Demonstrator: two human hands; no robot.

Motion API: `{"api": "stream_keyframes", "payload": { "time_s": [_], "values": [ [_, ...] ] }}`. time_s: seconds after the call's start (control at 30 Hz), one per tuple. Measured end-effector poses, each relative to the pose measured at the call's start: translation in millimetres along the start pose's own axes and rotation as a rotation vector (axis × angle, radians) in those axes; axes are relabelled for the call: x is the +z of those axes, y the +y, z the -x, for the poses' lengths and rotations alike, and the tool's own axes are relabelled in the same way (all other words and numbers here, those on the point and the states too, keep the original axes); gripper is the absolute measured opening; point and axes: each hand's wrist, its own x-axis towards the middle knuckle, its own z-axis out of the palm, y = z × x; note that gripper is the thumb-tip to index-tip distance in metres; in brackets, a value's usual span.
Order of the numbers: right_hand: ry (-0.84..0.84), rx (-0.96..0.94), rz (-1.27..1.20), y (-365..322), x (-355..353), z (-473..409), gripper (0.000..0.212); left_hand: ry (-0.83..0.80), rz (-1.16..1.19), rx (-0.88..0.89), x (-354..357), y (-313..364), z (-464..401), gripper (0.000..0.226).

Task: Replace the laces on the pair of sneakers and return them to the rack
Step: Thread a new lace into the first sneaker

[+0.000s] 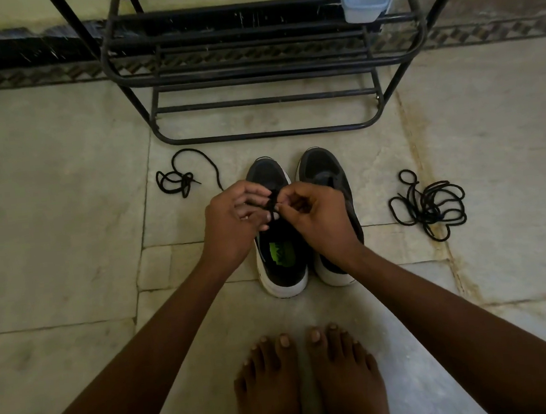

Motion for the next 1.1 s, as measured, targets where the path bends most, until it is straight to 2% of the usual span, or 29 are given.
{"api": "stream_keyframes", "payload": {
  "time_s": [0.17,0.33,0.6,0.97,1.1],
  "values": [
    [-0.03,0.008,0.007,-2.2,-4.4,-0.4,0.007,0.078,-0.077,0.094,-2.4,-3.8,-0.3,0.017],
    [0.042,0.067,0.006,-2.8,-17.6,10.7,0.016,0.17,-0.216,0.187,-6.9,-13.8,9.4,0.014],
    [0.138,0.104,0.115,3.6,-36.0,19.8,0.022,0.272,-0.183,0.103,-13.7,-32.4,19.9,0.01],
    [0.097,-0.01,0.364,21.2,-41.5,23.7,0.045,0.287,-0.171,0.035,-19.0,-36.3,21.4,0.015],
    [0.067,-0.027,0.419,25.7,-43.9,20.2,0.045,0.287,-0.172,0.043,-18.8,-37.8,22.0,0.016]
  ]
}}
